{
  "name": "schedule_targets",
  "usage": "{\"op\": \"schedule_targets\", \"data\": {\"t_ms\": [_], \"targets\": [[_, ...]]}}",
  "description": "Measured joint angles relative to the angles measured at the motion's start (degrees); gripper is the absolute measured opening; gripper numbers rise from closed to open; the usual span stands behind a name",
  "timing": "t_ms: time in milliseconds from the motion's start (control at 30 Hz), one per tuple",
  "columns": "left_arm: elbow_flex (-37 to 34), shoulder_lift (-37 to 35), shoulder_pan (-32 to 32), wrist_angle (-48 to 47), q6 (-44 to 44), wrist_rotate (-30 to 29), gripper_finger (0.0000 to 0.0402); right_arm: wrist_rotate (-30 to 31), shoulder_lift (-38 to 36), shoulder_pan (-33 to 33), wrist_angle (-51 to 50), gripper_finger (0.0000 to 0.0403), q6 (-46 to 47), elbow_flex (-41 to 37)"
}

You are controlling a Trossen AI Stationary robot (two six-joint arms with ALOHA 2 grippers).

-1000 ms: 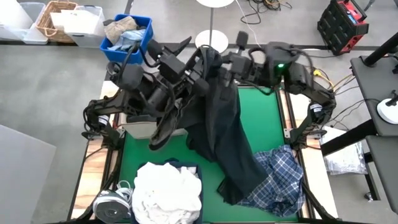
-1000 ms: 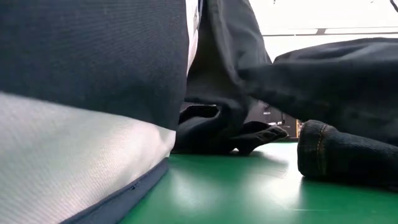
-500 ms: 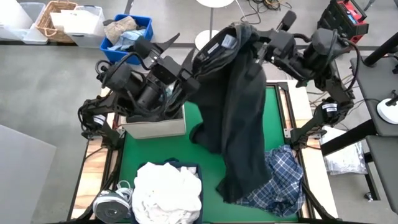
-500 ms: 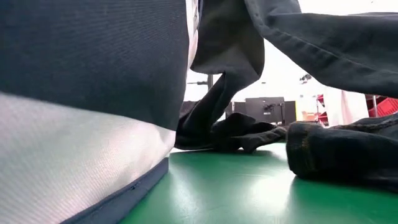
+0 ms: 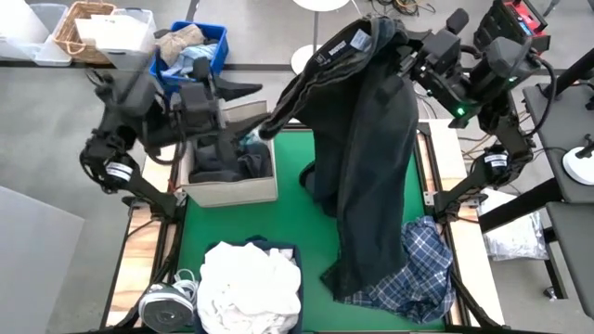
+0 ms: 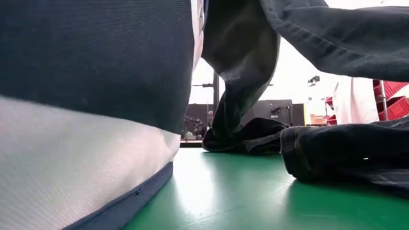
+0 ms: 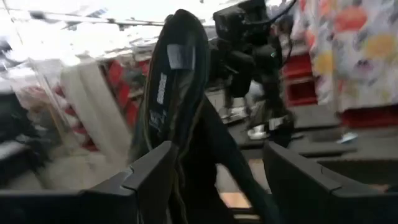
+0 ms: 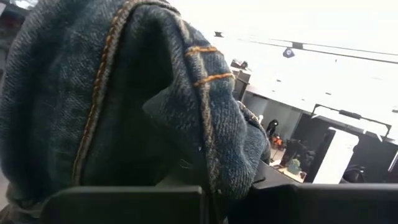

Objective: Sort clothes
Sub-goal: Put the dark long pants into the white laundry organizer

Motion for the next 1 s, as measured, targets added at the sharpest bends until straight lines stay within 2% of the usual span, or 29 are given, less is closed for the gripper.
{"op": "schedule_targets", "data": {"t_ms": [167,300,533,700,800,867,1000], "targets": [[-0.2,-0.1,-0.1,-5.6,-4.2,-0.8,0.0224,-0.1,-0.5,0.0,0.6,0.0012,0.2,0.0],[-1.6,1.0,-0.1,-14.4,-6.5,-5.4,0.0224,-0.4,-1.3,0.0,0.7,0.0012,3.3,0.0],[-5.3,1.7,-2.7,-19.5,-6.4,-11.8,0.0224,-0.1,-3.3,0.0,3.4,0.0012,4.3,0.0],[-5.3,0.0,-7.0,-24.5,-13.5,-24.6,0.0224,-0.1,-4.6,0.0,4.1,0.0012,4.8,0.0],[-5.3,-1.0,-10.8,-29.7,-17.0,-28.5,0.0224,0.0,-5.1,0.0,4.5,0.0012,5.3,0.0],[-5.7,-1.1,-12.3,-35.9,-22.7,-31.6,0.0224,0.0,-5.2,0.0,4.8,0.0012,5.4,0.0],[-11.1,-0.5,-13.6,-39.3,-30.4,-40.0,0.0224,-0.2,-5.1,0.0,5.8,0.0012,5.4,0.0]]}}
